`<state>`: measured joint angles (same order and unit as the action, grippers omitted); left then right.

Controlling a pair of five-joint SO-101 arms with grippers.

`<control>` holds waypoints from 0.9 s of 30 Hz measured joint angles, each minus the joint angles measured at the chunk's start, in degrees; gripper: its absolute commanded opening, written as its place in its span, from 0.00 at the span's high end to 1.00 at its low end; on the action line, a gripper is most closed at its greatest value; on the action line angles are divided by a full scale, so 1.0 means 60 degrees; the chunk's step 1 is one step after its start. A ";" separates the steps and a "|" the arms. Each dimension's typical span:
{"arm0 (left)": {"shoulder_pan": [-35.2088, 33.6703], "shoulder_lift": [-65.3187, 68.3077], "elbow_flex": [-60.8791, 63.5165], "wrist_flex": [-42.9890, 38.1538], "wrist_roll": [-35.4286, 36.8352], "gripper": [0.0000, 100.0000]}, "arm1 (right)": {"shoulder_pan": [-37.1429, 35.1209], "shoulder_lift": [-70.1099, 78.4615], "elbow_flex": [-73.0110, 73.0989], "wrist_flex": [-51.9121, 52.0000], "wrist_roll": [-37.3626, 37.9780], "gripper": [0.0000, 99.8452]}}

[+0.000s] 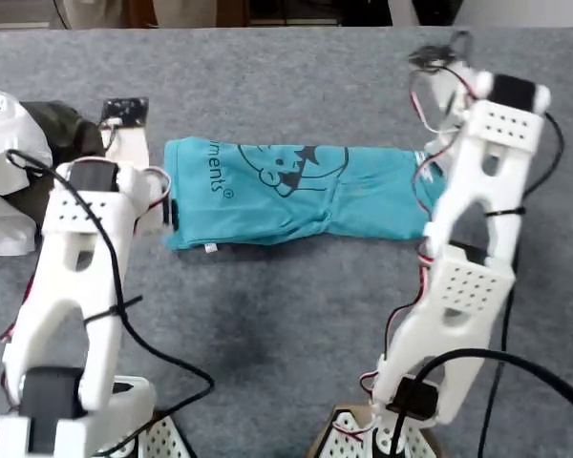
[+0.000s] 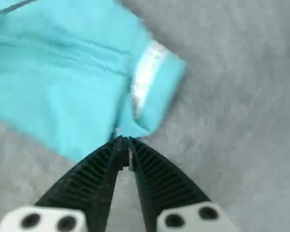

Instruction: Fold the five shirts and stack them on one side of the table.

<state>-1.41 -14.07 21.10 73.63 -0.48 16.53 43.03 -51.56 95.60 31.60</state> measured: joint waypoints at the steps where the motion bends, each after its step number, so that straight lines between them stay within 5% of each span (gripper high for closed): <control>1: 0.0000 0.0352 -0.0117 -0.0293 0.0190 0.80 | 0.0176 0.0088 0.0205 -0.0308 -0.0703 1.00; 8: 0.0073 0.3824 -0.2227 -0.0806 0.0396 0.80 | 0.1289 0.1187 0.0791 -0.2447 -0.3810 1.00; 18: 0.0029 0.7751 -0.6256 -0.0190 -0.0117 0.80 | 0.2300 0.1788 0.0850 -0.3853 -0.4117 1.00; 27: -0.0308 0.8938 -0.7414 0.0278 -0.0733 0.83 | 0.2286 0.1788 0.0850 -0.4337 -0.4132 1.00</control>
<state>-3.25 39.56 -23.38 75.30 -4.88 30.24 53.76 -46.46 69.58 6.81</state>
